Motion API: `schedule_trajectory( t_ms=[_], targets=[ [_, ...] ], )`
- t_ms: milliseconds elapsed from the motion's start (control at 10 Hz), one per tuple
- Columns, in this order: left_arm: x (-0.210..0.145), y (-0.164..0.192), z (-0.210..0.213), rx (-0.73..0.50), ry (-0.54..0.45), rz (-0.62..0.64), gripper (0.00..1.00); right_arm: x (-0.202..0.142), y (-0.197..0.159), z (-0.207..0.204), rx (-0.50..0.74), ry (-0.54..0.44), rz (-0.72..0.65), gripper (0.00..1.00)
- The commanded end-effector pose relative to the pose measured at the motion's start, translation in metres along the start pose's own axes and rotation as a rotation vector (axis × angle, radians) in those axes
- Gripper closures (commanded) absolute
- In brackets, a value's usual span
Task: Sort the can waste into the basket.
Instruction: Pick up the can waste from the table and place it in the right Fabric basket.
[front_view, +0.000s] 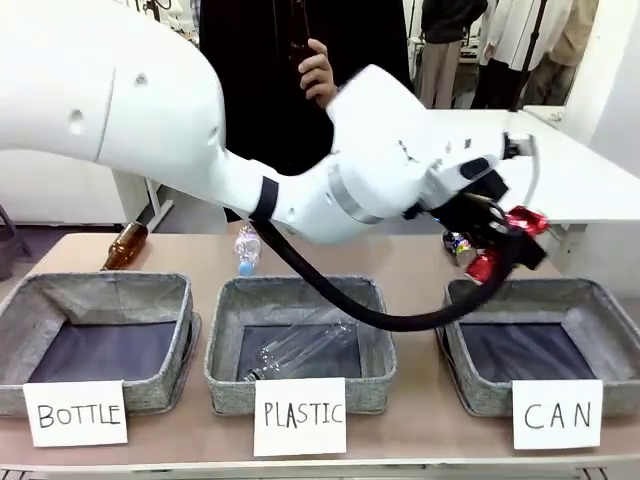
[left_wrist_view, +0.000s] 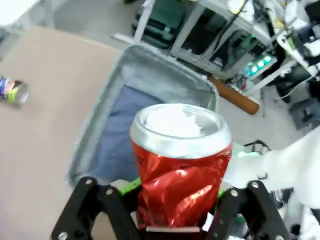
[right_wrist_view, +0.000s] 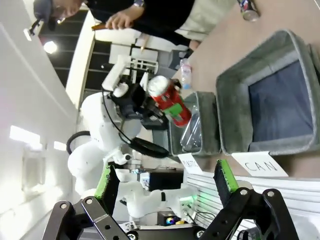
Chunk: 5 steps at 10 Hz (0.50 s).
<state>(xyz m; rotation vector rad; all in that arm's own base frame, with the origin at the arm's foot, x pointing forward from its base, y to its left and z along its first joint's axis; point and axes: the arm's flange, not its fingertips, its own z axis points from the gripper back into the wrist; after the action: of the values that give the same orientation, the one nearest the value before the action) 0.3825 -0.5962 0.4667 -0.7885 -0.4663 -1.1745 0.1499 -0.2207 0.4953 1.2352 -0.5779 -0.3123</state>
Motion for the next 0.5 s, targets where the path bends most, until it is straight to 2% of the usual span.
schedule_trajectory(
  t_ms=[0,200,400],
  targets=[
    [-0.011,-0.003,-0.035,-0.038,0.042,-0.022,0.78,0.010,0.013,-0.002,-0.018,-0.017,0.021,0.00],
    [-0.015,-0.001,-0.054,-0.035,0.076,-0.013,0.78,0.010,0.013,-0.002,-0.018,-0.017,0.021,0.00],
    [-0.013,0.002,-0.056,-0.043,0.087,0.004,0.78,0.010,0.013,-0.002,-0.018,-0.017,0.021,0.00]
  ],
)
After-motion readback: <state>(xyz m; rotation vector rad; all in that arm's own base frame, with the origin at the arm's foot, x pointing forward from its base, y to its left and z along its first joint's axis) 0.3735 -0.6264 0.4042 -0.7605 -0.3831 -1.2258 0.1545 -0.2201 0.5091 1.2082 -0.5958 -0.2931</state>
